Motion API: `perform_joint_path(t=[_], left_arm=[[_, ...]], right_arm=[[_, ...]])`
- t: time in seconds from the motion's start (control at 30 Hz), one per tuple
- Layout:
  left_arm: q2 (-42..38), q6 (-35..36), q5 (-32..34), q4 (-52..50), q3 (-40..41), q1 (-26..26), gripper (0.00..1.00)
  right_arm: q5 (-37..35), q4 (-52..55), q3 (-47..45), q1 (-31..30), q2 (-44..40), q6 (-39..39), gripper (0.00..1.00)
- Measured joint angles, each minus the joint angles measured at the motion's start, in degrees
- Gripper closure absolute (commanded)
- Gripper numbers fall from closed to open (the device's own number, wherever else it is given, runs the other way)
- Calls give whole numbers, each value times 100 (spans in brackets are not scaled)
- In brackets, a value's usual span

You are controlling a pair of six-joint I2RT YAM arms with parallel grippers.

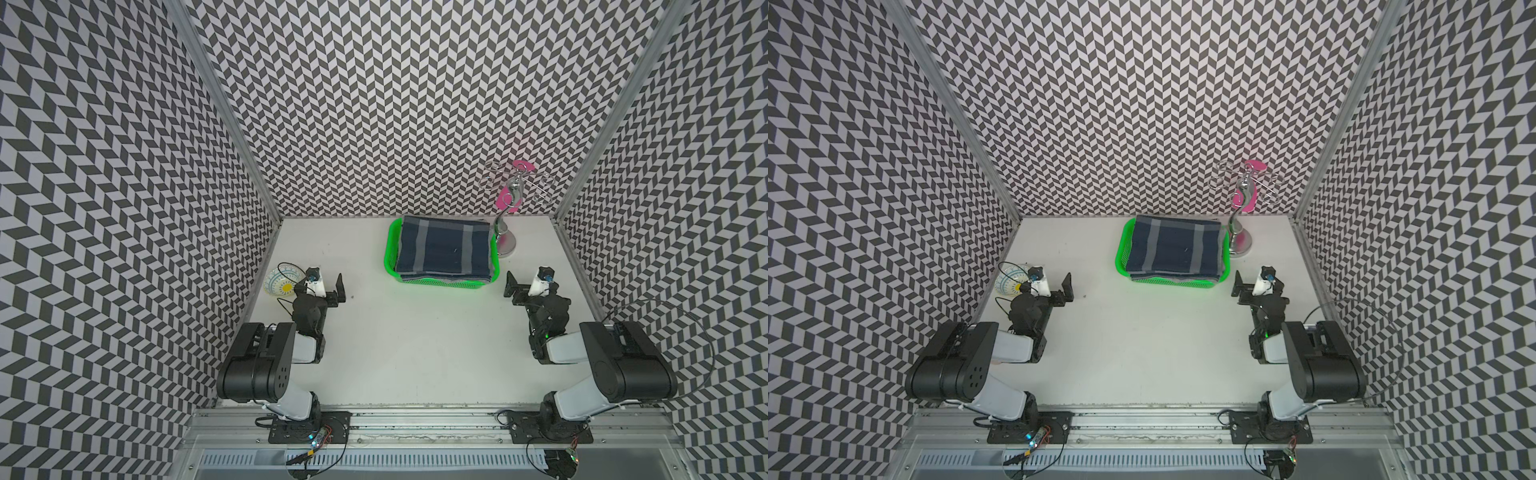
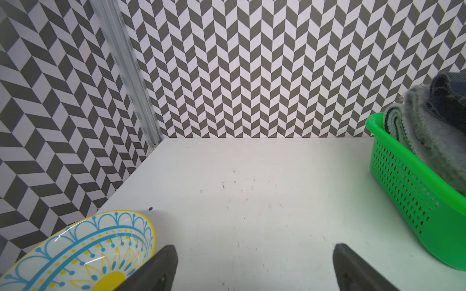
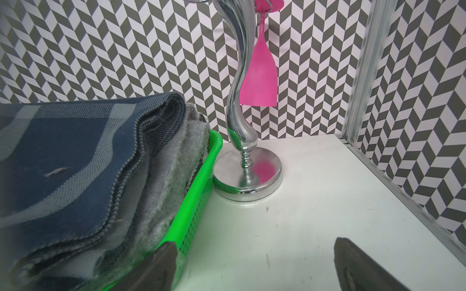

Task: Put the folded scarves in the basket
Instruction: Reset both arms

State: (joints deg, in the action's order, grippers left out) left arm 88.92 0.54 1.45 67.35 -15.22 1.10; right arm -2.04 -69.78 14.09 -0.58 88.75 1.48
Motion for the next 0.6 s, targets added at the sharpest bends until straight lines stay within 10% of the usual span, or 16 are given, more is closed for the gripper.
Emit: perform_joint_path(t=[0.6], left_arm=[[0, -17, 0, 35, 0, 0, 0]], right_arm=[[-13, 2, 0, 0, 0, 0, 0]])
